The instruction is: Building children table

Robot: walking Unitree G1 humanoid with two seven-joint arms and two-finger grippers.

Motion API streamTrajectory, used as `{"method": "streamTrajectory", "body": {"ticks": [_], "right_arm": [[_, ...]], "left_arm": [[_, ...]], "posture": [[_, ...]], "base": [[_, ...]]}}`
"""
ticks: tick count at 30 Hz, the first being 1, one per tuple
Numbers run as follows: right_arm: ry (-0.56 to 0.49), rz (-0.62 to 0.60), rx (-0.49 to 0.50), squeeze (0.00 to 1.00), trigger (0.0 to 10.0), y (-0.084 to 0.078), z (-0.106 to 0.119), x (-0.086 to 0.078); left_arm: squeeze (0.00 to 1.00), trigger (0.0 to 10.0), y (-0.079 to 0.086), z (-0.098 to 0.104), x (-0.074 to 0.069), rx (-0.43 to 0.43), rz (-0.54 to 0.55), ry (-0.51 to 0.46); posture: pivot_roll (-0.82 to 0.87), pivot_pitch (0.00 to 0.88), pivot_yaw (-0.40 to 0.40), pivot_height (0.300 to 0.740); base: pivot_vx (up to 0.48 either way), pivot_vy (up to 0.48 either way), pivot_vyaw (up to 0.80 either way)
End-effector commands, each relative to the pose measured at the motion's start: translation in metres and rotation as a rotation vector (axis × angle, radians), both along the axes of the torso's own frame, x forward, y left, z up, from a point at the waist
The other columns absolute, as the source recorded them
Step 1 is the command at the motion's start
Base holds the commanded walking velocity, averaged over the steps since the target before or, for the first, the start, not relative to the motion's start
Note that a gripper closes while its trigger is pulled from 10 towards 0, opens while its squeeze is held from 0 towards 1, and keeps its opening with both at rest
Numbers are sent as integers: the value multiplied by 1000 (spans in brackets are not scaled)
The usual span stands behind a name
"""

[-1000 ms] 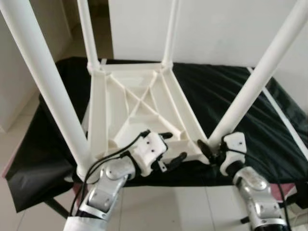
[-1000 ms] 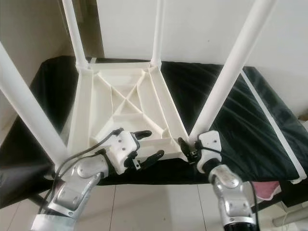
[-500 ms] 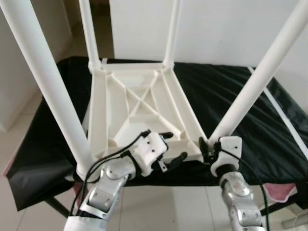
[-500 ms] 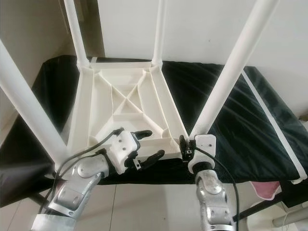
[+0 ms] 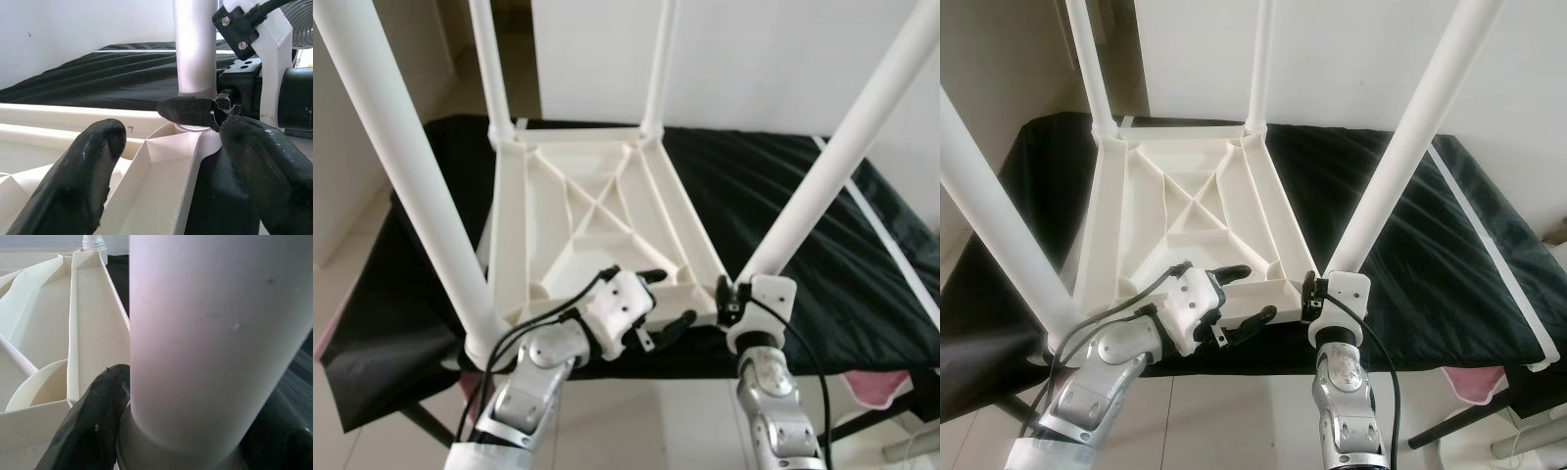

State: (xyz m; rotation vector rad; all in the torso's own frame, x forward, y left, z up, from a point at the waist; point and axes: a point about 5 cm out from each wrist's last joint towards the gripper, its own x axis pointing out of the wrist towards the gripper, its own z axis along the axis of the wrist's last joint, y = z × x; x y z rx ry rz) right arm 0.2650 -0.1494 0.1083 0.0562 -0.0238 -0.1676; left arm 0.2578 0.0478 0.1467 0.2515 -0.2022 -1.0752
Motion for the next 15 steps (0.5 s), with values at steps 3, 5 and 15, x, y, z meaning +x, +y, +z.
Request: {"method": "streamTrajectory", "body": {"ticks": [3, 5, 15], "right_arm": [[-19, 2, 64, 0, 10000, 8, 4, 3], [-20, 8, 60, 0, 10000, 8, 5, 3], [-50, 68, 35, 1000, 10000, 9, 11, 3]], "left_arm": [[0, 10000, -2, 1, 3, -2, 40, -28], [0, 10000, -1, 2, 4, 4, 42, -34], [0, 10000, 0, 4, 7, 3, 51, -39]], "posture": [[-31, 17, -59, 740], [-31, 19, -60, 740], [-23, 25, -49, 740]], "base": [[0, 0, 0], [0, 0, 0], [0, 0, 0]]}}
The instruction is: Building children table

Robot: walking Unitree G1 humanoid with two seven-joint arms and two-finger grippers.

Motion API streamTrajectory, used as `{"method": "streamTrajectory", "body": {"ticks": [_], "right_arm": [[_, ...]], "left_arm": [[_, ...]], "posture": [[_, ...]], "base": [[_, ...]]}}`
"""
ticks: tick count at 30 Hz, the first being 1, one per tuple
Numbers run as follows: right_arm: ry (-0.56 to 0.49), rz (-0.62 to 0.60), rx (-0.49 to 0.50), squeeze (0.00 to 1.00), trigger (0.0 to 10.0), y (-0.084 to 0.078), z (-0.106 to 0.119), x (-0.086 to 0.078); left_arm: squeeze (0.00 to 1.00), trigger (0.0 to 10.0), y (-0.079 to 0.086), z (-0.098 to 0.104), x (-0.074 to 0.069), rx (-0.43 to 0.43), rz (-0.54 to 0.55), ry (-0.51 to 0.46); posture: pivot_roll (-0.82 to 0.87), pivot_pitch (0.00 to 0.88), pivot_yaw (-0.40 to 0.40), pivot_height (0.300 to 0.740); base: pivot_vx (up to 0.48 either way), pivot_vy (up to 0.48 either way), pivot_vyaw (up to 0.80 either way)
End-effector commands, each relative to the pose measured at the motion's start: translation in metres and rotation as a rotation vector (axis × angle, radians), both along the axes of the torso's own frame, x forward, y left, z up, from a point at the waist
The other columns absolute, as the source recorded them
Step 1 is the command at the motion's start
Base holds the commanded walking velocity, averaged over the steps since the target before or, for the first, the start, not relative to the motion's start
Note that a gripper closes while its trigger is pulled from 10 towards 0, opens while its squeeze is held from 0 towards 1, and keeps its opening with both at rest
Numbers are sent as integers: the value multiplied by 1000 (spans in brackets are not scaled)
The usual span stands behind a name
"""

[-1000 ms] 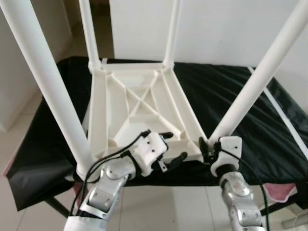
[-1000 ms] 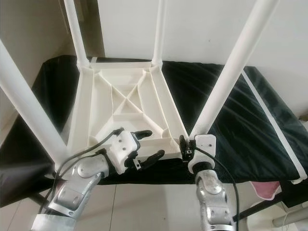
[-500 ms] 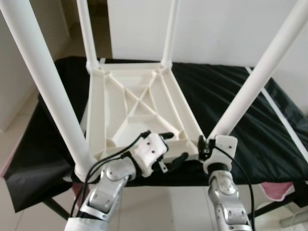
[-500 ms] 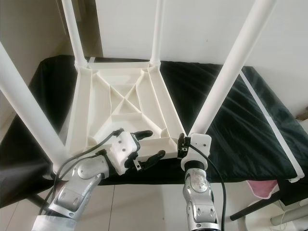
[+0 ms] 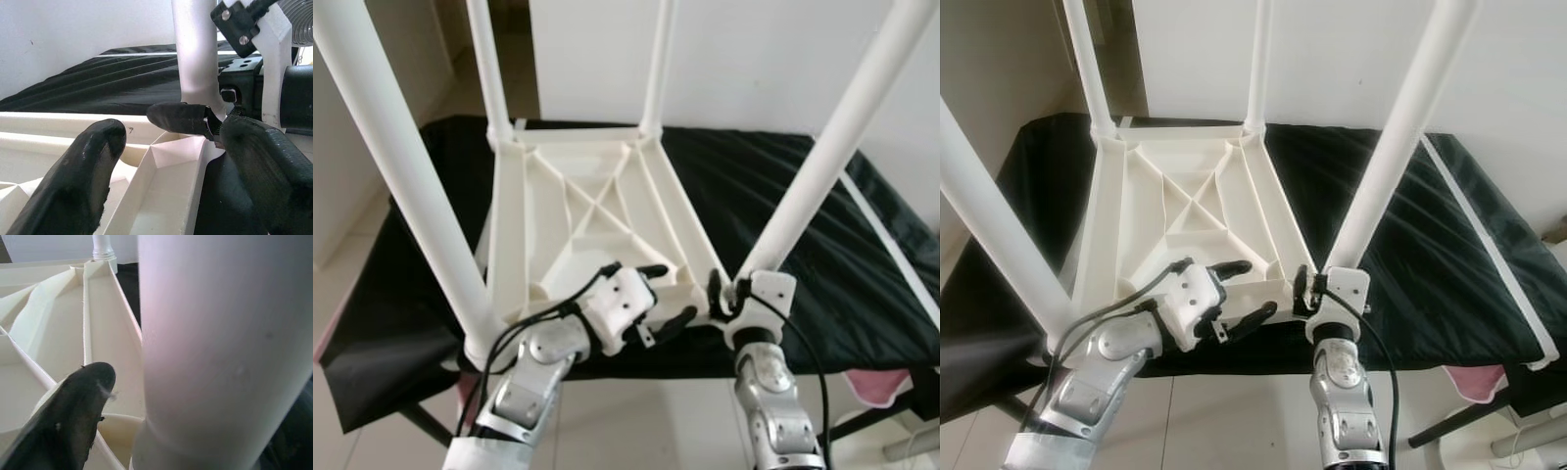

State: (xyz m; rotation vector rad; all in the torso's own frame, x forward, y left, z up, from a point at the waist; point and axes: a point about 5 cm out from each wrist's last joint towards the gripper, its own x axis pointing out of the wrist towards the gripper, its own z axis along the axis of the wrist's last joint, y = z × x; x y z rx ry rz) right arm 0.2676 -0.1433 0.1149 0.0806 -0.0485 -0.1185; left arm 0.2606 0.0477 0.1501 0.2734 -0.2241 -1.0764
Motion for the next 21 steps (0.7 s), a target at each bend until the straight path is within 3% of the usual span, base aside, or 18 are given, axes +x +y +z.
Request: {"method": "streamTrajectory", "body": {"ticks": [1, 10, 12, 14, 15, 21], "right_arm": [[-29, 32, 6, 1000, 10000, 3, 6, -1], [-56, 86, -39, 1000, 10000, -6, 10, -6], [-59, 167, -67, 1000, 10000, -13, 12, -8], [-59, 167, -67, 1000, 10000, -13, 12, -8], [-59, 202, -76, 0, 10000, -16, 12, -9], [-70, 302, -123, 0, 10000, -37, 22, 0]], "left_arm": [[0, 10000, 0, 1, 4, -5, 55, -14], [0, 10000, 1, 4, 7, -15, 62, -17], [0, 10000, 2, 4, 6, -14, 61, -16], [0, 10000, 2, 4, 6, -14, 61, -16], [0, 10000, 2, 3, 5, -13, 60, -16], [0, 10000, 5, 3, 7, 0, 47, -3]], "posture": [[-20, 26, -49, 740], [-18, 25, -49, 740], [-19, 26, -47, 740], [-19, 26, -47, 740], [-19, 26, -47, 740], [-15, 24, -43, 740]], "base": [[0, 0, 0], [0, 0, 0], [0, 0, 0], [0, 0, 0], [0, 0, 0], [0, 0, 0]]}}
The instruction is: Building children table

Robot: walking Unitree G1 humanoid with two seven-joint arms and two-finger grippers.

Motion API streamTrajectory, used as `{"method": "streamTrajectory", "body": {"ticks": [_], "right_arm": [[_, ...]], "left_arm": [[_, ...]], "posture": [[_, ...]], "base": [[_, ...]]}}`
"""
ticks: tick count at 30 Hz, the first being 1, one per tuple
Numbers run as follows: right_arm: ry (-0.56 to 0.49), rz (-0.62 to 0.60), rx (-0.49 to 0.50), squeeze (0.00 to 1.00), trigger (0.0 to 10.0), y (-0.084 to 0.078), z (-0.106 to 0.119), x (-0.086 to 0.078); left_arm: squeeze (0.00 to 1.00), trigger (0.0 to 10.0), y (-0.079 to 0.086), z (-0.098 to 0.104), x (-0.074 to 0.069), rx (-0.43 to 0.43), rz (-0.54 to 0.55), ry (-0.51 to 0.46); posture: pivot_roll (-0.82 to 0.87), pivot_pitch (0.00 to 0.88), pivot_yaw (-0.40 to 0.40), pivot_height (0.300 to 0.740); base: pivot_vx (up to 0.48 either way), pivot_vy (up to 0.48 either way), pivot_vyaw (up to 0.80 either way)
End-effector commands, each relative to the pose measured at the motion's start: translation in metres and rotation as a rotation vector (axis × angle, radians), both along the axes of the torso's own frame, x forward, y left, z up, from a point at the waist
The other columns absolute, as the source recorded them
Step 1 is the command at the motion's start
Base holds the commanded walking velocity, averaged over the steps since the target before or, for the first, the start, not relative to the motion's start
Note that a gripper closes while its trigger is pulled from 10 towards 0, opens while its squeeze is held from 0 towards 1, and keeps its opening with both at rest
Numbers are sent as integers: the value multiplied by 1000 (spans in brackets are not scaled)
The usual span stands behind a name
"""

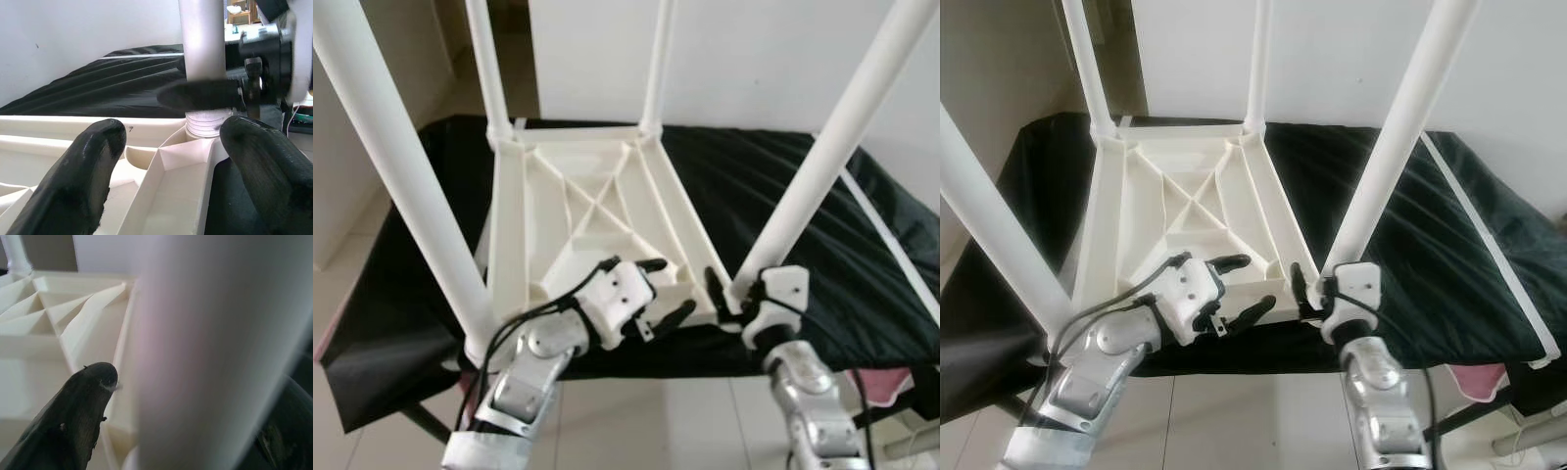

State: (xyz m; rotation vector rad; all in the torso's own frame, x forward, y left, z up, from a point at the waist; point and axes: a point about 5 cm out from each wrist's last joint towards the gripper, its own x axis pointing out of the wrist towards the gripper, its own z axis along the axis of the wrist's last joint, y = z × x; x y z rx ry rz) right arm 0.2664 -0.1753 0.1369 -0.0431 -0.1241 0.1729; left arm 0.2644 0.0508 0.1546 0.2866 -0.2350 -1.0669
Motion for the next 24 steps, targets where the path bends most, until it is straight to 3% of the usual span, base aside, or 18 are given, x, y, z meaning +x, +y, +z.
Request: {"method": "streamTrajectory", "body": {"ticks": [1, 6, 9, 12, 13, 14, 24], "right_arm": [[13, 17, 9, 0, 10000, -4, 0, 2], [39, 142, -40, 0, 10000, -8, 0, 6], [121, 326, -103, 0, 10000, -2, -12, 5], [131, 356, -115, 0, 10000, -1, -14, 7], [133, 355, -125, 0, 8588, -2, -15, 9], [135, 359, -128, 0, 0, -3, -15, 10], [163, 354, -109, 0, 0, -12, -20, 10]], "left_arm": [[0, 10000, 2, -2, 3, -5, 39, 13], [0, 10000, 5, -5, -4, 4, -51, 96], [0, 10000, 4, -9, -15, 28, -158, 169], [0, 10000, 3, -10, -17, 39, -173, 175], [0, 10000, 3, -11, -18, 43, -177, 178], [0, 10000, 3, -11, -19, 47, -182, 179], [0, 10000, 5, -19, -22, 95, -171, 196]], "posture": [[-15, 24, -43, 740], [-7, 21, -47, 740], [-4, 18, -48, 740], [-1, 16, -50, 740], [2, 13, -54, 740], [6, 11, -57, 740], [5, 6, -61, 740]], "base": [[0, 0, 0], [0, 0, 0], [0, 0, 0], [0, 0, 0], [0, 0, 0], [0, 0, 0], [0, 0, 0]]}}
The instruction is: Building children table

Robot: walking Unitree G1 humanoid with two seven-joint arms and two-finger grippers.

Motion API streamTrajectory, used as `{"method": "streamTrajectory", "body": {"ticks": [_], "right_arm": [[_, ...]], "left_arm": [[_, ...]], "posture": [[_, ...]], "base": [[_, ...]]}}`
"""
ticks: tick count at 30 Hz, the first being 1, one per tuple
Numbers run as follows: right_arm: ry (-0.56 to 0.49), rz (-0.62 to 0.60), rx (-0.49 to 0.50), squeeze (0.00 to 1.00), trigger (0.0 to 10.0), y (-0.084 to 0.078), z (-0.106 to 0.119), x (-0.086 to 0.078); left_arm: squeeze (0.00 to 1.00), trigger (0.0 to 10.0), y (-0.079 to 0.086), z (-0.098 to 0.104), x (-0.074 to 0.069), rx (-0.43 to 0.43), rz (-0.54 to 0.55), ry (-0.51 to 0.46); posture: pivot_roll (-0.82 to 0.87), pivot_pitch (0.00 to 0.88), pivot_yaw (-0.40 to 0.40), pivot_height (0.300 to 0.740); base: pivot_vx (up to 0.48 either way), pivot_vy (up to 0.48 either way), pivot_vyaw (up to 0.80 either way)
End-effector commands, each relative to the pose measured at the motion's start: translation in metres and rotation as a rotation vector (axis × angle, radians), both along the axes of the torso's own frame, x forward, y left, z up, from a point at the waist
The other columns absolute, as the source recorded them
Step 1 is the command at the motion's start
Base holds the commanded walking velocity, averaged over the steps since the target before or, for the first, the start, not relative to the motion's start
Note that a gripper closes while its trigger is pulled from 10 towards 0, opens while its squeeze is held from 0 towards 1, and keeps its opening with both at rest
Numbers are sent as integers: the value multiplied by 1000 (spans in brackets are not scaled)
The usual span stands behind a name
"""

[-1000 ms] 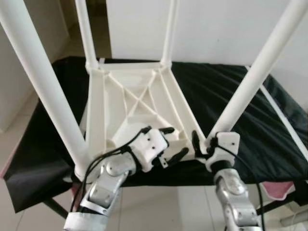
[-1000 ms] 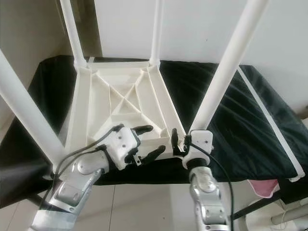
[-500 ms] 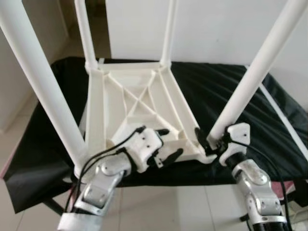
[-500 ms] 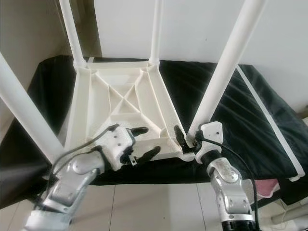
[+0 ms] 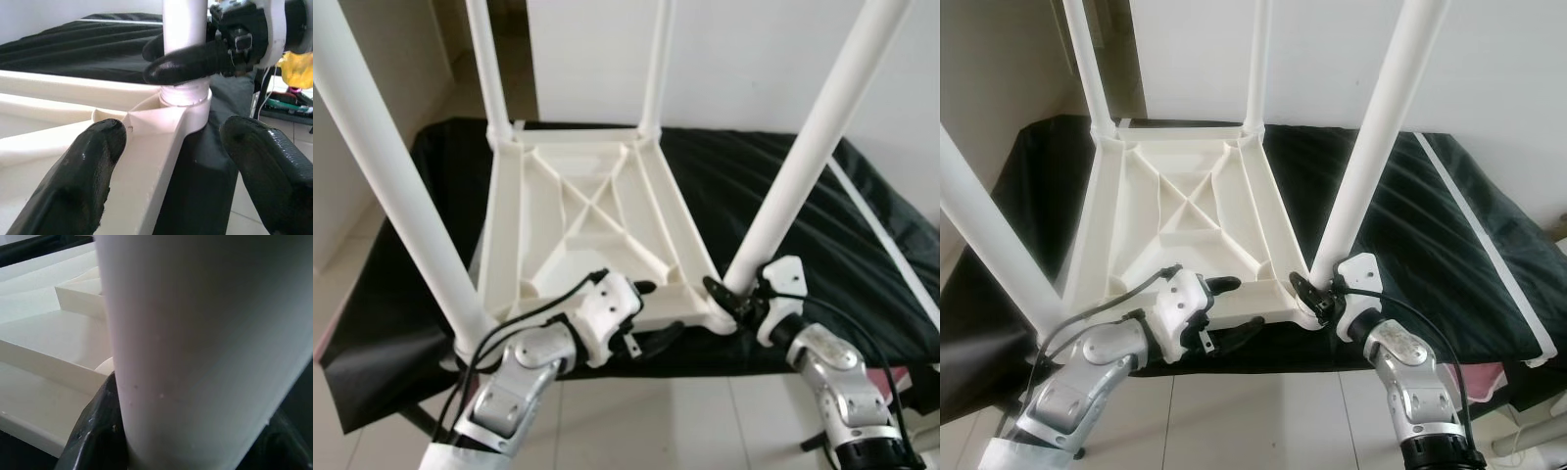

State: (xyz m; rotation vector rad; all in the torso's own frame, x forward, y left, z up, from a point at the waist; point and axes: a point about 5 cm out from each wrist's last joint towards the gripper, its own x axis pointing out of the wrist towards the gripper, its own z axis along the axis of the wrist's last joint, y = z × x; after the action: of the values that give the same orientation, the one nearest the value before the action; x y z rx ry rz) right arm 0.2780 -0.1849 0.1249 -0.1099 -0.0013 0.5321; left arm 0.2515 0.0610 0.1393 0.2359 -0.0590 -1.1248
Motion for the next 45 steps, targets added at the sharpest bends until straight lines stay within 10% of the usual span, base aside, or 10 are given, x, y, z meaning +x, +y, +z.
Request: {"method": "streamTrajectory", "body": {"ticks": [1, 3, 4, 5, 6, 16, 35, 45], "right_arm": [[40, 1, -16, 0, 0, -3, -8, -2], [40, 1, -16, 0, 0, -3, -8, -2], [51, -9, -5, 0, 6784, -5, -9, -2], [51, -9, -5, 0, 6784, -5, -9, -2], [59, -28, 10, 0, 10000, -8, -10, -2], [49, -165, 29, 0, 10000, -16, -14, -8], [35, -881, 127, 0, 10000, -10, -37, -30], [15, -850, 164, 0, 10000, 11, -32, -29]], "left_arm": [[0, 10000, -5, -4, -9, 32, -140, 28], [0, 10000, -5, -4, -9, 32, -140, 28], [0, 10000, -5, -6, -9, 43, -137, 38], [0, 10000, -5, -6, -9, 43, -137, 38], [0, 10000, -5, -9, -9, 53, -136, 44], [0, 10000, -5, -7, 3, 26, -27, 10], [0, 10000, 2, -7, 21, 45, 112, -46], [0, 10000, -1, -9, 17, 23, 58, -23]], "posture": [[5, 6, -61, 740], [5, 6, -61, 740], [2, 4, -60, 740], [2, 4, -60, 740], [-3, 3, -57, 740], [-25, 0, -50, 740], [-38, 0, -42, 740], [-45, 0, -48, 740]], "base": [[0, 0, 0], [0, 0, 0], [0, 0, 0], [0, 0, 0], [0, 0, 0], [0, 0, 0], [0, 0, 0], [0, 0, 0]]}}
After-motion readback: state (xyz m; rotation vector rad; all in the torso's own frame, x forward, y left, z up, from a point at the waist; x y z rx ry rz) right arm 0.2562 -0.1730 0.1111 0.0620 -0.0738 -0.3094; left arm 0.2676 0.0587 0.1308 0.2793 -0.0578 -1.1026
